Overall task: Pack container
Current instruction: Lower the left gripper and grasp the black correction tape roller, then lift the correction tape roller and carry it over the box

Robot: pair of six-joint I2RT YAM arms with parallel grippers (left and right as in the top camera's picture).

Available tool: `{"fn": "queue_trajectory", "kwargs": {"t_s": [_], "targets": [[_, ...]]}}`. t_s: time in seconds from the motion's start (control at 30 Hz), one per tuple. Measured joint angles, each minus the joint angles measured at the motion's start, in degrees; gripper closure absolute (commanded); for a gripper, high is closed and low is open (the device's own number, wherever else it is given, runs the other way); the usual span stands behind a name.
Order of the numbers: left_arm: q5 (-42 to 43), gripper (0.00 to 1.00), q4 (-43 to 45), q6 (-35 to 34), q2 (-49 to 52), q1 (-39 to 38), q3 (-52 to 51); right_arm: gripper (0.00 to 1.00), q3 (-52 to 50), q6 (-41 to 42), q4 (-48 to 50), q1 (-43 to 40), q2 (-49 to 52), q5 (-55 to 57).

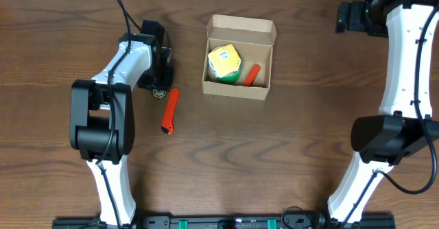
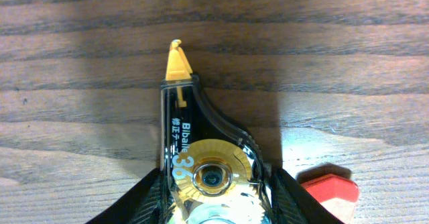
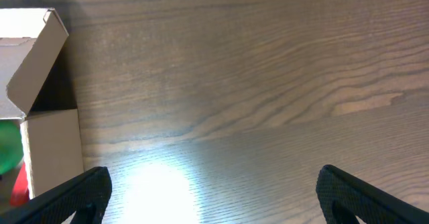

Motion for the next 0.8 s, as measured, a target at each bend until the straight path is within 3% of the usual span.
{"fn": "queue_trajectory", "kwargs": {"t_s": [0.17, 0.43, 0.8], "targets": [[0.2, 0.94, -0.2, -0.4, 0.0, 0.0, 0.2, 0.01, 0.0, 0.0, 0.0, 0.0, 0.0, 0.0], [0.1, 0.94, -10.7, -3.1, 3.2, 0.0, 6.9, 0.01, 0.0, 0.0, 0.0, 0.0, 0.0, 0.0], [-1.8, 0.94, -28.4, -6.0, 4.1, -0.3, 33.6, 0.01, 0.0, 0.0, 0.0, 0.0, 0.0, 0.0]]}}
